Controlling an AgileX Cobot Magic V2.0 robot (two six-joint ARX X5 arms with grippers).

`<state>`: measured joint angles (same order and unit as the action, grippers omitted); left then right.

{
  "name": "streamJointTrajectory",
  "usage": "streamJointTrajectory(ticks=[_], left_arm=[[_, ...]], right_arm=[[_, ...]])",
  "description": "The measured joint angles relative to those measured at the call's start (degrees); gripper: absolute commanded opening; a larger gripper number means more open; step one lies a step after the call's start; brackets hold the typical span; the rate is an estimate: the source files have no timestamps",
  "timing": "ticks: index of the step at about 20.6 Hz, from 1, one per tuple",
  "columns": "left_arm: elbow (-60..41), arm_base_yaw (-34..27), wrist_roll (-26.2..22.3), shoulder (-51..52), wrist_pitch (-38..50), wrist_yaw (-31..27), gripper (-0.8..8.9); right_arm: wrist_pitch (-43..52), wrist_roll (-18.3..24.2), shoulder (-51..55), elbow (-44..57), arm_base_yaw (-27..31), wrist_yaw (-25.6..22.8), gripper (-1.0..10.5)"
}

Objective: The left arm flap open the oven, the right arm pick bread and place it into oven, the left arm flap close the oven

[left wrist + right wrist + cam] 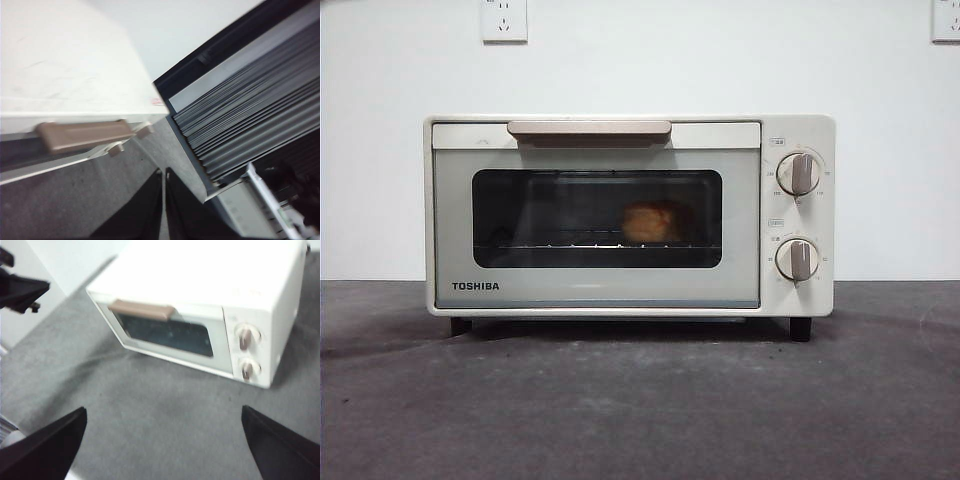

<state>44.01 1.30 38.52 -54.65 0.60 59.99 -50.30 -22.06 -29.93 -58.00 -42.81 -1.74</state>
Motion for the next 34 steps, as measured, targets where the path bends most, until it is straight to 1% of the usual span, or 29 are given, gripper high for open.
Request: streamJointTrajectory(ticks=[4,6,9,14,16,18,22,23,24,25,26,27,28,31,34], left_arm=[[0.46,0.00,-4.13,8.15,-7.34,-0.37,0.16],[0.46,0.00,-6.05,12.11,-11.56,-2.64,0.16],[0.46,0.09,-10.19,19.08,-18.64,-8.92,0.16],[0.55,0.13,-20.81,30.77,-28.35,-20.72,0.16],[0.74,0.13,-24.74,33.46,-31.23,-24.00,0.16],[0.74,0.13,-27.74,34.67,-33.90,-25.53,0.17],[0.74,0.13,-30.36,35.10,-37.29,-26.71,0.28],[0.74,0.13,-30.53,35.08,-37.66,-26.75,0.27],[0.74,0.13,-30.56,35.10,-37.77,-26.75,0.27],[0.74,0.13,-30.62,35.10,-37.66,-26.75,0.27],[0.74,0.13,-30.69,35.10,-37.66,-26.75,0.27],[0.74,0.13,-30.69,35.10,-37.70,-26.75,0.28],[0.74,0.13,-30.71,35.10,-37.68,-26.77,0.28],[0.74,0.13,-30.71,35.10,-37.68,-26.75,0.27],[0.74,0.13,-30.71,35.10,-37.68,-26.77,0.28]], right_arm=[[2.16,2.80,0.00,0.00,0.00,0.00,4.9],[2.38,4.44,0.00,0.00,0.00,0.00,4.9],[2.60,7.06,0.00,0.00,0.00,0.00,4.9],[2.62,9.81,0.00,0.00,0.00,0.00,4.9],[2.62,10.12,0.00,0.00,0.00,0.00,4.9],[2.62,10.29,0.00,0.00,0.00,0.00,4.9],[2.62,10.34,0.00,0.00,0.00,-0.02,4.9],[2.62,10.34,0.00,0.00,0.00,0.00,4.8],[2.62,10.34,0.00,0.00,0.00,-0.02,4.2],[2.60,10.32,0.00,0.00,0.00,-0.02,3.1],[2.54,10.32,0.00,0.00,0.00,0.00,1.0],[2.34,10.47,0.00,0.00,0.00,-0.02,-0.2],[1.79,10.80,0.00,0.00,0.00,0.00,0.2],[0.92,11.74,0.00,0.00,0.00,-0.02,0.2],[1.70,11.82,0.00,0.00,0.00,0.00,0.2]])
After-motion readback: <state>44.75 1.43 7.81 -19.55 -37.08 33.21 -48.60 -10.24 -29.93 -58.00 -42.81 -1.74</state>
